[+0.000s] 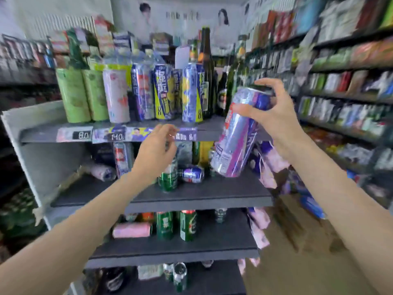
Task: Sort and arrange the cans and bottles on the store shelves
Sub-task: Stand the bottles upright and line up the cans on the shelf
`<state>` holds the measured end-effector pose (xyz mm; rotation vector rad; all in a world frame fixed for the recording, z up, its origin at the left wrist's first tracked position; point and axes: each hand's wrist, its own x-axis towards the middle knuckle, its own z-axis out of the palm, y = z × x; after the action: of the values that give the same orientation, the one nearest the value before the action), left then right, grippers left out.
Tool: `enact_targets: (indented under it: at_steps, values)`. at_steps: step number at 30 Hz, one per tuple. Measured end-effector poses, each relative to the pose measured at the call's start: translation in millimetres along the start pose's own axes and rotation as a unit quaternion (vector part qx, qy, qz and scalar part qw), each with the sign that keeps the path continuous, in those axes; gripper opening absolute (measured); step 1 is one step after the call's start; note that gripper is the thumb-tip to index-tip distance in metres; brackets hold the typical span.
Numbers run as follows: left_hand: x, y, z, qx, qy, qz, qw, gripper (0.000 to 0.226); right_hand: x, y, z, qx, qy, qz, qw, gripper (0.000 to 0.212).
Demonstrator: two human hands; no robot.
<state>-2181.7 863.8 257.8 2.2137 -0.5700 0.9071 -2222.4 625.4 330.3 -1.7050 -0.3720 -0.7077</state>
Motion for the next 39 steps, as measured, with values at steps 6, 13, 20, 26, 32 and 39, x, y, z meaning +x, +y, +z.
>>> enact_targets:
  at_steps: [6, 13, 20, 26, 32, 39]
  values:
    - [82.3, 18.8, 26.5, -0.009, 0.085, -0.034, 0.996, 0.04, 86.9, 0.9, -30.4, -0.005, 0.059, -0.046, 0.997, 0.048]
    - [129.1, 7.6, 54.9, -0.038, 0.06, -0.141, 0.988, 0.07, 158.3, 22.1, 3.0, -0.136, 0.002, -0.107, 0.985, 0.053]
    - [149.3, -16.0, 71.4, -0.061, 0.031, -0.174, 0.982, 0.098, 187.7, 67.9, 30.2, -0.125, -0.031, -0.078, 0.989, 0.048]
    - [154.7, -22.0, 74.8, -0.141, -0.047, -0.19, 0.97, 0.105, 186.4, 77.4, 24.0, -0.151, -0.111, -0.068, 0.98, 0.078]
    - [158.5, -27.1, 68.1, -0.094, -0.059, -0.186, 0.976, 0.107, 159.4, 85.7, 7.7, -0.192, -0.239, 0.051, 0.951, 0.087]
    - [147.9, -30.9, 52.9, 0.032, -0.02, -0.2, 0.979, 0.11, 175.2, 95.0, 57.0, -0.22, -0.215, 0.055, 0.95, 0.081]
